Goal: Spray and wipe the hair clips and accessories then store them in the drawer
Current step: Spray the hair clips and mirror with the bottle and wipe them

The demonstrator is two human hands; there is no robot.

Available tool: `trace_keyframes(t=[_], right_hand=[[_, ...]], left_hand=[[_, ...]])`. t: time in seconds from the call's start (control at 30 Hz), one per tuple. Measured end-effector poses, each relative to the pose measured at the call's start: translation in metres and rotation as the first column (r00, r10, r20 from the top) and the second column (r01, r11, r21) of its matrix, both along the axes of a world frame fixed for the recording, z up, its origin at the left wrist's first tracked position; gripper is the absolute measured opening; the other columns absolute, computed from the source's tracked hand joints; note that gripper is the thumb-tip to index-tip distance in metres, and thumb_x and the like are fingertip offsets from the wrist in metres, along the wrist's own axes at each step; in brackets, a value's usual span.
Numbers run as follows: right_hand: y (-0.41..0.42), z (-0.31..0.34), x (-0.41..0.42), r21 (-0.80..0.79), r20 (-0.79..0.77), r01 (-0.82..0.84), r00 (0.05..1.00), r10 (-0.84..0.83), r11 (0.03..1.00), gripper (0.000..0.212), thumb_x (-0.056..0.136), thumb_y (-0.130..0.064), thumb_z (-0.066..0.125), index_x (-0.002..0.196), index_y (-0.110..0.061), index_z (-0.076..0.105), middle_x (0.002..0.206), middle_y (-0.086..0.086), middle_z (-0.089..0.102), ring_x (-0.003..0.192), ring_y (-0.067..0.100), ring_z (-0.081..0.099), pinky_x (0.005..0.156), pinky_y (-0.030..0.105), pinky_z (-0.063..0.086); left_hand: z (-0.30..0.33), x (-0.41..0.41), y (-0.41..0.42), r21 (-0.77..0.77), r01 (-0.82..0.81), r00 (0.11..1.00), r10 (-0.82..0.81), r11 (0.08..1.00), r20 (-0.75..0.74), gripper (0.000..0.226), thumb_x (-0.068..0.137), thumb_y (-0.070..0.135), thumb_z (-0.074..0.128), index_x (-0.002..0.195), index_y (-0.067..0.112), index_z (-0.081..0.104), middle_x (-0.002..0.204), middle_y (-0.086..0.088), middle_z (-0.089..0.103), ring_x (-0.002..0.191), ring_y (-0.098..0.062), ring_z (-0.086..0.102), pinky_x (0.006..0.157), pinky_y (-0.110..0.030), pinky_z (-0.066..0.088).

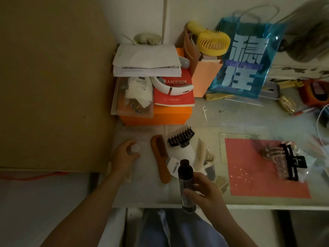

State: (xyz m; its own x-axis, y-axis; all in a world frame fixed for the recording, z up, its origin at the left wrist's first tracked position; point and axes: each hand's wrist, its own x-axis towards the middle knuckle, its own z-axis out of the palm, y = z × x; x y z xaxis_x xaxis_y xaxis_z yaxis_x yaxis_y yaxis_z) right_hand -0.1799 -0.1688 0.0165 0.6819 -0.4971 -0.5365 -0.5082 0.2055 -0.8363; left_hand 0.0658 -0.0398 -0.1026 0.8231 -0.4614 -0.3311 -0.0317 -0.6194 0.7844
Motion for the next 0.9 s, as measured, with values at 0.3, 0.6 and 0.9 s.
trace_keyframes(t=[0.3, 0.6, 0.9], right_hand=[[0.002, 0.001, 0.006, -0.011, 0.033, 0.0, 0.999, 0.001, 1.0, 0.03, 0.081, -0.009, 0.068, 0.106, -0.024, 0.061, 0.1, -0.005, 0.067, 0.093, 0.007, 0.064, 0.073, 0.02, 0.054], [-0.009, 0.019, -0.004, -0.044, 0.14, 0.149, 0.98, -0.141, 0.988, 0.022, 0.081, -0.005, 0.067, 0.098, -0.018, 0.062, 0.096, 0.001, 0.067, 0.091, 0.015, 0.066, 0.079, 0.036, 0.057], [-0.049, 0.038, -0.077, -0.251, 0.203, 0.398, 0.913, -0.354, 0.882, 0.042, 0.084, -0.014, 0.067, 0.121, -0.024, 0.05, 0.096, -0.002, 0.066, 0.083, 0.011, 0.066, 0.067, 0.027, 0.056]], left_hand=[[0.004, -0.009, -0.004, 0.213, 0.108, 0.988, -0.129, 0.971, 0.088, 0.062, 0.07, 0.003, 0.075, 0.127, 0.011, 0.053, 0.129, -0.012, 0.055, 0.114, -0.03, 0.054, 0.094, -0.041, 0.047], [0.058, -0.034, -0.023, 0.048, 0.133, 0.985, -0.138, 0.99, 0.1, 0.057, 0.085, 0.025, 0.067, 0.136, 0.017, 0.042, 0.136, -0.004, 0.047, 0.122, -0.022, 0.045, 0.101, -0.041, 0.041], [0.102, -0.093, -0.086, 0.175, 0.503, 0.737, -0.526, 0.846, 0.425, 0.047, 0.085, 0.038, 0.062, 0.129, 0.026, 0.047, 0.125, 0.006, 0.051, 0.113, -0.015, 0.05, 0.093, -0.035, 0.046]])
